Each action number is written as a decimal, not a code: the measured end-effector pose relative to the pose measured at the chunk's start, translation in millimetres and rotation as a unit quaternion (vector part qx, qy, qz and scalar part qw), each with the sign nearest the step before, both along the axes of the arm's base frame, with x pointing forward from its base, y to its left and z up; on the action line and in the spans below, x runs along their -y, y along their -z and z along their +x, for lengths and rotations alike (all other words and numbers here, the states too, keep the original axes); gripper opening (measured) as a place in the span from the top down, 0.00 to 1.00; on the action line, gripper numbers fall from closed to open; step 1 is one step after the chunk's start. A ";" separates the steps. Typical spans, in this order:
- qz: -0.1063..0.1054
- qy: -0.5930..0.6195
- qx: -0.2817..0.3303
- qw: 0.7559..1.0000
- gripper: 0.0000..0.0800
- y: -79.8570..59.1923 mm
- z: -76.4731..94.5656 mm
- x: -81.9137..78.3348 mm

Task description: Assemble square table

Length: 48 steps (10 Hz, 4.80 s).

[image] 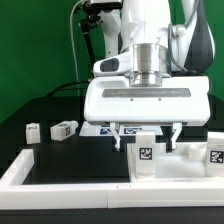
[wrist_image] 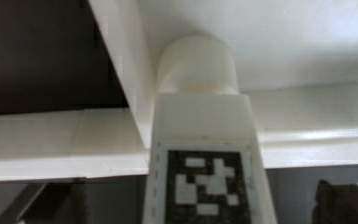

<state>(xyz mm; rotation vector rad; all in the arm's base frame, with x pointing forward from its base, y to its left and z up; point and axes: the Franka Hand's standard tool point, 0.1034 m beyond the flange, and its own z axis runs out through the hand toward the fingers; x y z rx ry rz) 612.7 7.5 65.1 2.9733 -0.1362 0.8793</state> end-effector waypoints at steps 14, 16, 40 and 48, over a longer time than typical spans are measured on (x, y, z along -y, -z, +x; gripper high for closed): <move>0.074 0.000 -0.249 0.966 0.19 -21.6 6.9 -8.7; 0.072 0.002 -0.252 0.965 0.19 -15.0 4.9 -3.9; 0.285 0.525 -0.207 0.775 0.36 -6.9 8.7 -1.5; 0.096 0.062 -0.233 0.966 0.19 -8.9 10.0 -2.3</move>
Offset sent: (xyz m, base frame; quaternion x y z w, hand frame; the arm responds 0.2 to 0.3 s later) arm 0.0000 0.0000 0.0000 0.0000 0.0000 0.0000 1.0000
